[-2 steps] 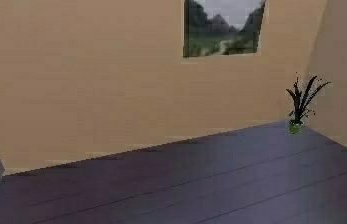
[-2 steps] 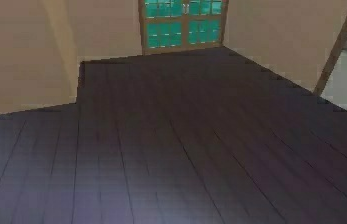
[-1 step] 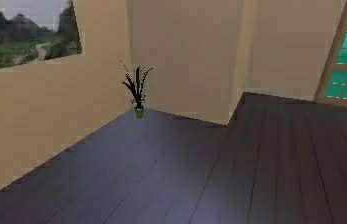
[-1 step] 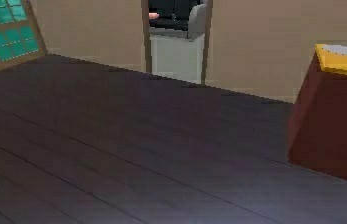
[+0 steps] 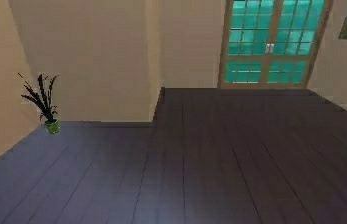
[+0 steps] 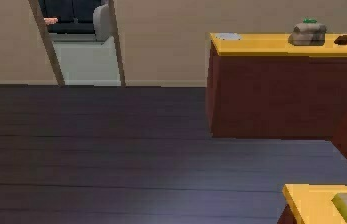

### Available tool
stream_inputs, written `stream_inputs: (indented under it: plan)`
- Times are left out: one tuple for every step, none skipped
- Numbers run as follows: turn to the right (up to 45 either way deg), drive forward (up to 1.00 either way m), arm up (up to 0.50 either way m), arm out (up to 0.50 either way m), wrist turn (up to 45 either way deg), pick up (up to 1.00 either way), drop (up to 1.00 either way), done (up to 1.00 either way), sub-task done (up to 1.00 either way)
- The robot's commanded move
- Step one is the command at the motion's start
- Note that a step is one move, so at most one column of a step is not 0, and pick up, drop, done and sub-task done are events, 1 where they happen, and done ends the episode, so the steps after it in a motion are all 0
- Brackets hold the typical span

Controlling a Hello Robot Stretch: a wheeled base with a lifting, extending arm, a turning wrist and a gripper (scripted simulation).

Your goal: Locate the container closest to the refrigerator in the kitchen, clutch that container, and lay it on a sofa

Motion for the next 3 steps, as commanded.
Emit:
stream_inputs:
  plan:
    - [0.0,0.10,0.00,0.00,0.0,0.00,0.00,0.00,0.00]
    - [-45.0,0.00,0.00,0.00,0.0,0.00,0.00,0.00,0.00]
    - [-33.0,0.00,0.00,0.00,0.0,0.00,0.00,0.00,0.00]
